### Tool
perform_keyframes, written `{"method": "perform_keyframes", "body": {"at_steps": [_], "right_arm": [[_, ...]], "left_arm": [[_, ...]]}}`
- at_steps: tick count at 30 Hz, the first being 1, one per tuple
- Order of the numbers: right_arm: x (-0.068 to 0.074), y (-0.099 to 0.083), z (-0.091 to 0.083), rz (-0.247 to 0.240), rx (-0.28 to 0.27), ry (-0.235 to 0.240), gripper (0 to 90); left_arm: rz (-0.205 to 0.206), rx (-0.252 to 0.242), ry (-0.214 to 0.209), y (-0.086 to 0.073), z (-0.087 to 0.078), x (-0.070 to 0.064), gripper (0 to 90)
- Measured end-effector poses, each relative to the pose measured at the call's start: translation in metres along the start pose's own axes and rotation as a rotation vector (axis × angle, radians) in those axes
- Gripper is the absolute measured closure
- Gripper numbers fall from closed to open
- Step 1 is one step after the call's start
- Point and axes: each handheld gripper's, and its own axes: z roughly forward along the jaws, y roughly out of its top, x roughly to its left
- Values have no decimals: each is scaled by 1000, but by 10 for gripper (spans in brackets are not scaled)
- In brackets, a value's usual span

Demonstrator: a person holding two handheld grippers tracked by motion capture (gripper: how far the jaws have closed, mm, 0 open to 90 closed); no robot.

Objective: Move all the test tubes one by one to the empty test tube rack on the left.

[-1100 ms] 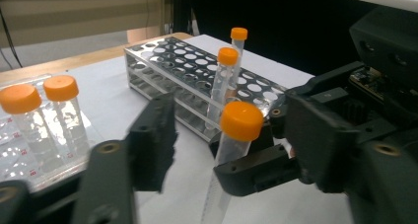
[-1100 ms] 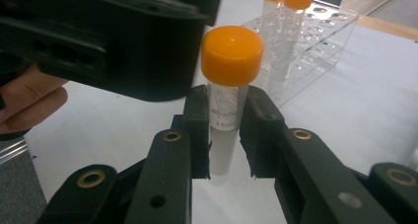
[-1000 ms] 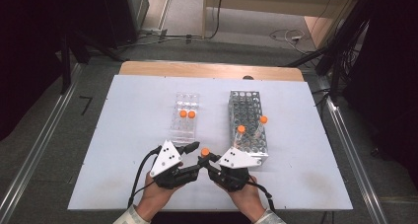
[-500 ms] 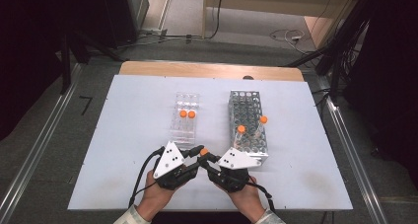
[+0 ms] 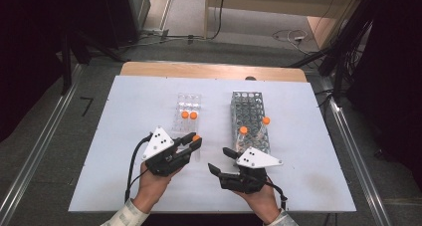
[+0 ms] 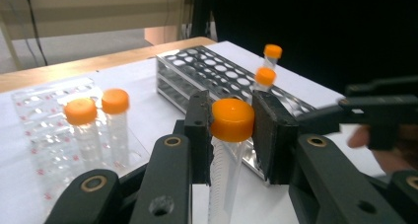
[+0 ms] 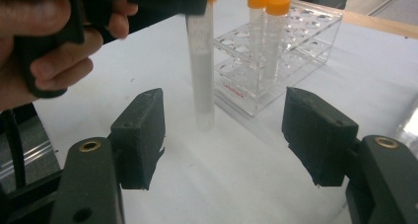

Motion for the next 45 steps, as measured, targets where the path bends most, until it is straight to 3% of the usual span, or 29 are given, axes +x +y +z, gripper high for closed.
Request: {"method": "perform_keyframes", "body": {"at_steps": [10,23,34,45], "right_arm": [[-10,-8,-17,21,14,-33,270],[-23,-13,-30,48,7,-72,250],[-24,-13,-31,52,4,-77,251],[-25,-13,-32,55,0,-76,252]], "left_arm": [[-7,-27,43,19,9,11,701],[13,-65,107,38,16,24,701],[19,-74,147,37,24,36,700],[39,-55,166,31,34,36,700]]}}
